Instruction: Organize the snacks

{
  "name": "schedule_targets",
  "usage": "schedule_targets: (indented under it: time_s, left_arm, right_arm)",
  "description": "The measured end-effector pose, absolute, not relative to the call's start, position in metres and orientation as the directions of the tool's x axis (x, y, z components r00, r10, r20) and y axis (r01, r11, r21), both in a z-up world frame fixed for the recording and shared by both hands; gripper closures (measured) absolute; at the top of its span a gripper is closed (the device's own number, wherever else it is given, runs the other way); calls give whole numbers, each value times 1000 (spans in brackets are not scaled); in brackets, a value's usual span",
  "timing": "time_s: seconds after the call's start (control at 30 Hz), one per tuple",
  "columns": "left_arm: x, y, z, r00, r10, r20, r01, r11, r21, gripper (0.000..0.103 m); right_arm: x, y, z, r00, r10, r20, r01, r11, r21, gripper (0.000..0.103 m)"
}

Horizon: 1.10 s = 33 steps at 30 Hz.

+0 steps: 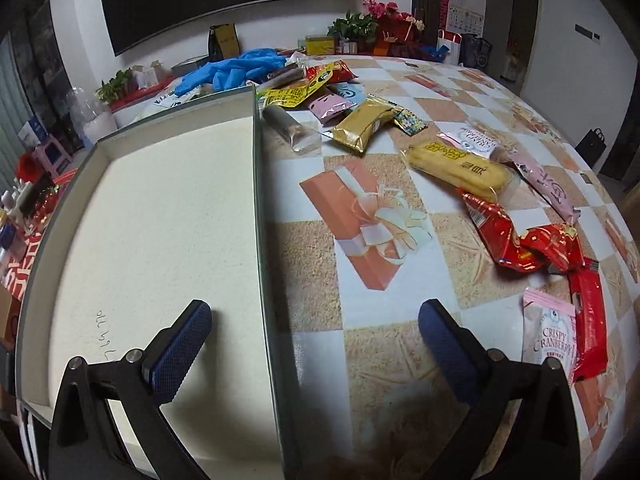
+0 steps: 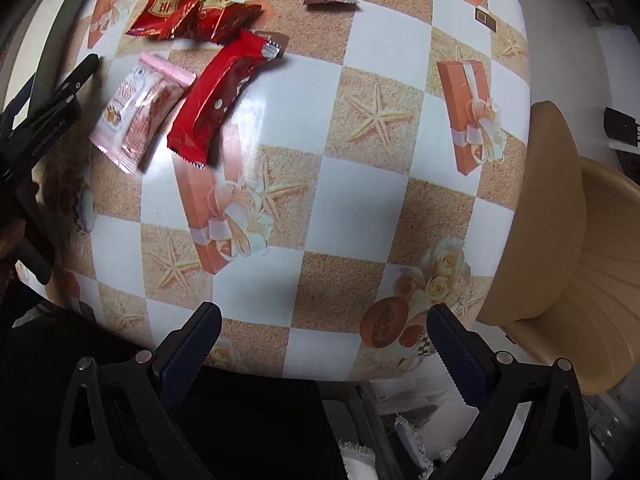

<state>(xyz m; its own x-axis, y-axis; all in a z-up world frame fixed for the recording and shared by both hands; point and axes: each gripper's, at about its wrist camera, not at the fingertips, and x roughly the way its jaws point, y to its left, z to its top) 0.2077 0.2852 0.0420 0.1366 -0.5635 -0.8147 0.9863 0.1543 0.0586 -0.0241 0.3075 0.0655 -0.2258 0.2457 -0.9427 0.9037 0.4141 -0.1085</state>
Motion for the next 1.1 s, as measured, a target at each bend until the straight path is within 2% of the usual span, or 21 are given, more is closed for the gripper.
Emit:
schedule_targets:
  time_s: [0.43, 0.7, 1.1]
  left_arm:
    - [210, 285, 41, 137, -563, -815, 986, 153, 60, 0]
    - [210, 285, 41, 137, -562, -815, 986, 154, 59, 0]
    - [210, 285, 41, 137, -562, -816, 986, 153, 60, 0]
  right_arm:
    - [-19, 310, 70, -185, 271, -945, 936, 341, -86, 0]
    - [3, 320, 71, -217, 281, -935, 911, 402, -90, 0]
    - [14, 313, 64, -183, 311, -933, 940, 334, -73, 0]
